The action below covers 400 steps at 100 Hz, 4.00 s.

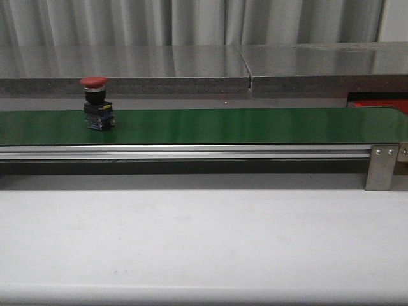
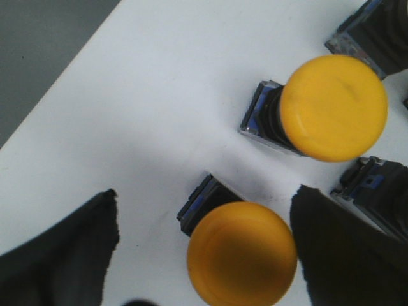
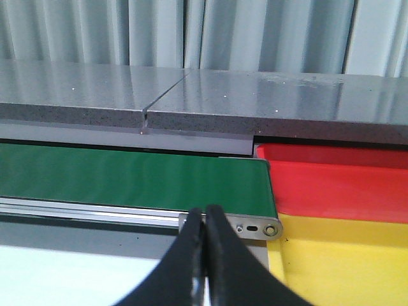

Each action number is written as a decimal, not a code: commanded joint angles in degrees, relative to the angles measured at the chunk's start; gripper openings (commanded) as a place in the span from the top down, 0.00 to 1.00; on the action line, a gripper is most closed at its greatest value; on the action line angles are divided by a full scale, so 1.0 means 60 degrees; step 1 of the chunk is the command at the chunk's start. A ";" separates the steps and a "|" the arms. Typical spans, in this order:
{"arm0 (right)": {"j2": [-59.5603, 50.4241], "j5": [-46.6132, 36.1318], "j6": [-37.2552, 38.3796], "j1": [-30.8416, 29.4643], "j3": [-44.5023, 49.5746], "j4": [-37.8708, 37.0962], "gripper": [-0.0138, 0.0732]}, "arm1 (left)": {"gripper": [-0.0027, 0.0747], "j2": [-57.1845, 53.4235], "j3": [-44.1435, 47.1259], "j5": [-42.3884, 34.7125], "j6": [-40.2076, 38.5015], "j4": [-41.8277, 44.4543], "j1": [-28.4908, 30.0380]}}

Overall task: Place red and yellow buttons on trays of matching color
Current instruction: 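Move the left gripper to a yellow push-button and grasp it, then set the yellow button on the belt and open the left gripper, then reach the right gripper to the red button on the belt and grasp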

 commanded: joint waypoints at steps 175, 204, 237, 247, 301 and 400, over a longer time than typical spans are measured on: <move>-0.0019 -0.0785 -0.0014 -0.0002 -0.0168 -0.0113 0.92 | 0.97 -0.0724 -0.2920 0.2048 0.0012 -0.1807 -0.4161; -0.0019 -0.0785 -0.0014 -0.0002 -0.0168 -0.0113 0.92 | 0.55 -0.0655 -0.2920 0.2227 0.0012 -0.1543 -0.4275; -0.0019 -0.0785 -0.0014 -0.0002 -0.0168 -0.0113 0.92 | 0.11 -0.0917 -0.3155 0.2249 0.0012 -0.1560 -0.4401; -0.0019 -0.0785 -0.0014 -0.0002 -0.0168 -0.0113 0.92 | 0.13 -0.1316 -0.3272 0.2178 0.0012 -0.1560 -0.4439; -0.0019 -0.1087 -0.0014 -0.0002 -0.0168 -0.0112 0.92 | 0.13 -0.5747 -0.0778 0.0091 0.0499 -0.1596 -0.6616; 0.1936 0.1742 -0.0014 -0.0002 -0.2999 0.0649 0.92 | 0.99 -1.3530 0.9342 -0.4408 0.0470 -0.1733 -0.7369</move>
